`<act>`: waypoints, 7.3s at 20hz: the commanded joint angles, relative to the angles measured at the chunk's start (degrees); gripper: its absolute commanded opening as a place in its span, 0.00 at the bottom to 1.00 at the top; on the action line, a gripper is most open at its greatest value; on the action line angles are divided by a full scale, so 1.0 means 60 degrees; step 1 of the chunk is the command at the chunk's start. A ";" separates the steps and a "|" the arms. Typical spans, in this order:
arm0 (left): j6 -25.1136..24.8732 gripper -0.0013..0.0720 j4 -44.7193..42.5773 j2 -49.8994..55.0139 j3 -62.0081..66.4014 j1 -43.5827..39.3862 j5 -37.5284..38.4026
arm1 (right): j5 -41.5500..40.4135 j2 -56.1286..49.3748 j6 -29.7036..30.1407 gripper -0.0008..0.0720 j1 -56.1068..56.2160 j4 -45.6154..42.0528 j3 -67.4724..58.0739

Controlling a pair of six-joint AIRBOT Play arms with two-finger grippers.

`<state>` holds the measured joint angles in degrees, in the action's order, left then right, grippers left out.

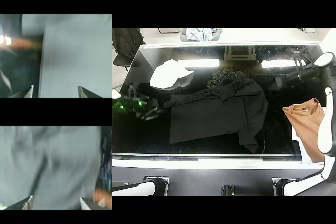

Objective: Fold the shirts.

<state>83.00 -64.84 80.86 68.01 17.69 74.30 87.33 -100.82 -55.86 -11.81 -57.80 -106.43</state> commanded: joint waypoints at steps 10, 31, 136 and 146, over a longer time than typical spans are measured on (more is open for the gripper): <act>-0.1410 0.80 0.1537 -0.2310 -0.5810 0.0248 -0.1829 | -0.0080 0.2816 0.0546 0.88 0.0036 -0.1435 0.5799; -0.1166 0.06 0.1566 -0.2342 -0.5920 -0.0452 -0.2794 | -0.5515 0.2412 -0.0331 0.61 0.1144 0.1053 0.9231; -0.1716 0.06 -0.0084 0.1370 -0.1657 0.0918 0.0375 | -0.6368 0.6266 -0.1443 0.65 0.2368 0.1763 1.3595; -0.1963 0.05 0.0062 0.0229 -0.0710 0.0925 0.0437 | -0.4728 0.7461 -0.1173 0.06 0.2415 -0.0696 1.1617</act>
<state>70.04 -65.12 85.10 61.56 23.14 76.31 54.52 -58.67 -62.04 2.59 -55.02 -31.31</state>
